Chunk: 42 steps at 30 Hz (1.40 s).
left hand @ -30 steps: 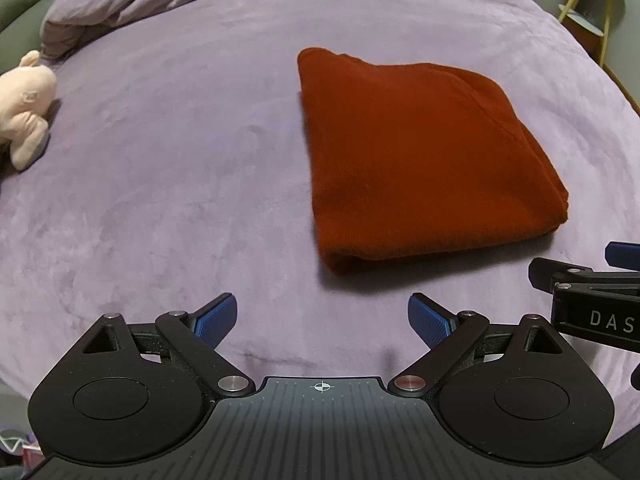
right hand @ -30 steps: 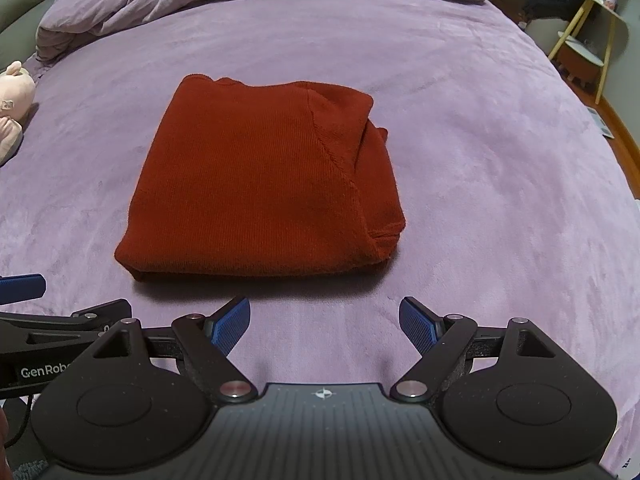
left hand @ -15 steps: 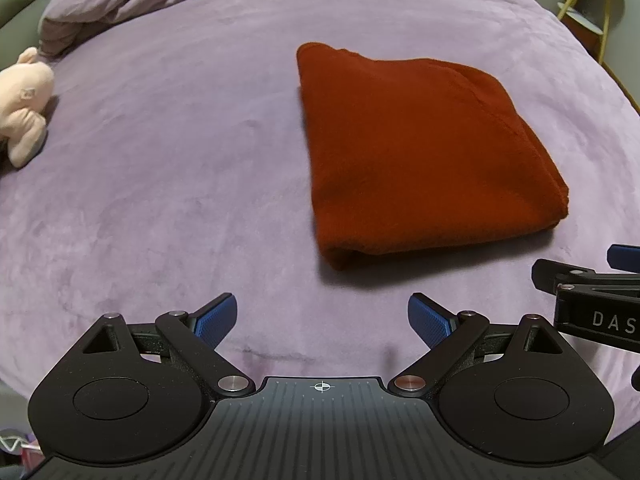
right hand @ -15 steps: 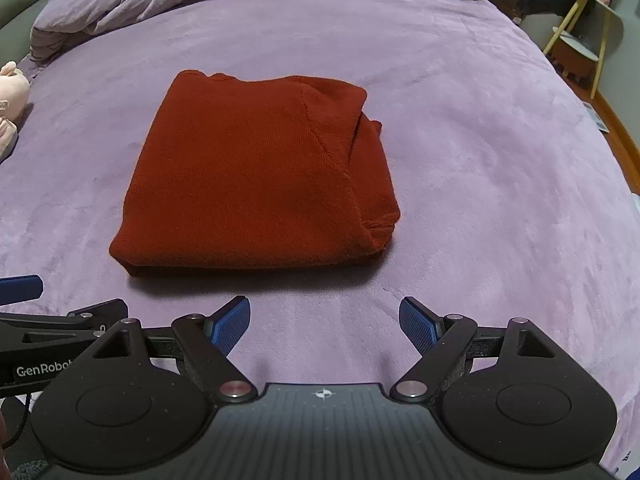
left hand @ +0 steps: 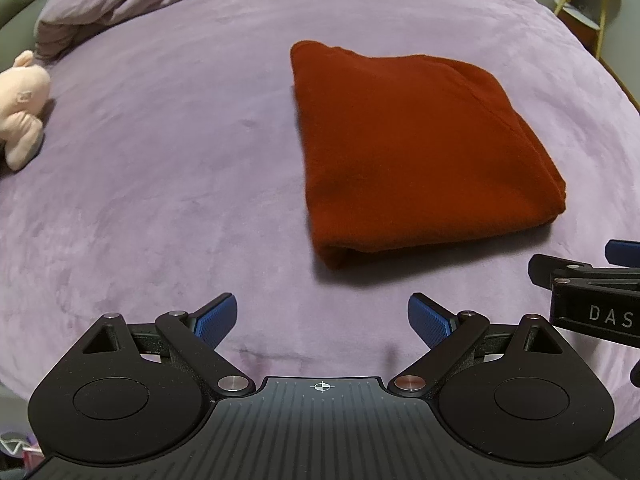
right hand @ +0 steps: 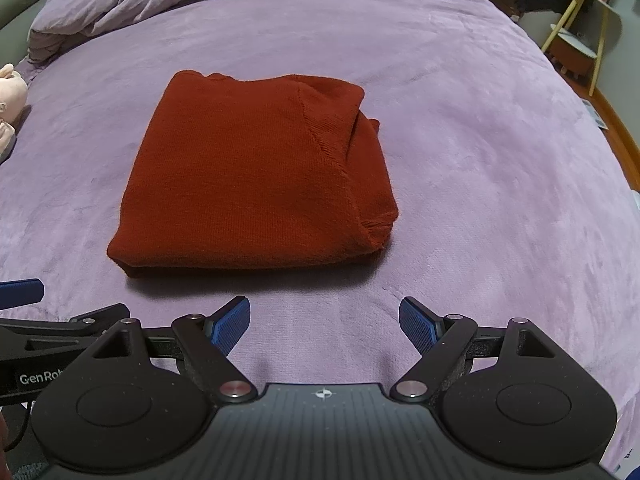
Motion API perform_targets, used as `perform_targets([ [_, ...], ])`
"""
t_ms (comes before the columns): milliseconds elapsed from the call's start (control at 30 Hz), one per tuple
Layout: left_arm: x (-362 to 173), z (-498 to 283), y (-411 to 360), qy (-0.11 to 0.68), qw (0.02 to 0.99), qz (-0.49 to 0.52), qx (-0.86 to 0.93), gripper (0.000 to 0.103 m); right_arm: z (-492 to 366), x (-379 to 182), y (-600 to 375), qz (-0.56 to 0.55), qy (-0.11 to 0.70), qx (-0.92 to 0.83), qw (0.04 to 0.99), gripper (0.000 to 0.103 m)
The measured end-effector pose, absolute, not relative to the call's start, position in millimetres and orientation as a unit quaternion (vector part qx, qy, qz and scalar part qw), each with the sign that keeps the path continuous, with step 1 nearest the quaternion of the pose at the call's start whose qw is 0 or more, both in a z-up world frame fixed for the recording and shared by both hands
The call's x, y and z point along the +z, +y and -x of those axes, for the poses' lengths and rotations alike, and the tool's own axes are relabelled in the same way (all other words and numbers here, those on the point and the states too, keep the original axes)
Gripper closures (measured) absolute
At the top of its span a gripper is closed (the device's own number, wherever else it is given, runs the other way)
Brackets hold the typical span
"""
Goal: Fold small clothes
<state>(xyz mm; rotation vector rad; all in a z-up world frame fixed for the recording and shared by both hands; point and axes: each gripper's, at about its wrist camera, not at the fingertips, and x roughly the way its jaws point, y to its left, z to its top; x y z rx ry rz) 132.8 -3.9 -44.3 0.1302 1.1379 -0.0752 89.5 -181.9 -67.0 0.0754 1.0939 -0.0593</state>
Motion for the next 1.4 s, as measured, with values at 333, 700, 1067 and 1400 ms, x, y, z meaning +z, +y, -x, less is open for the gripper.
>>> perform_targets([
  [333, -44.5, -132.5, -5.0, 0.539, 0.839, -0.061, -0.036, 0.007, -88.8, -67.1, -181.6, -0.034, 0.520, -0.026, 0.853, 0.021],
  [700, -44.0, -131.7, -6.0, 0.540, 0.839, -0.061, -0.037, 0.007, -88.6, -66.6, -181.6, -0.035, 0.520, -0.026, 0.853, 0.021],
  [1067, -44.9, -132.0, -6.3, 0.542, 0.837, -0.060, -0.040, 0.007, -88.5, -66.0, -181.0, -0.034, 0.521, -0.025, 0.853, 0.021],
  [1400, -46.4, -132.2, -9.5, 0.542, 0.837, -0.065, -0.040, 0.007, -90.1, -65.2, -180.2, -0.035, 0.521, -0.027, 0.852, 0.021],
])
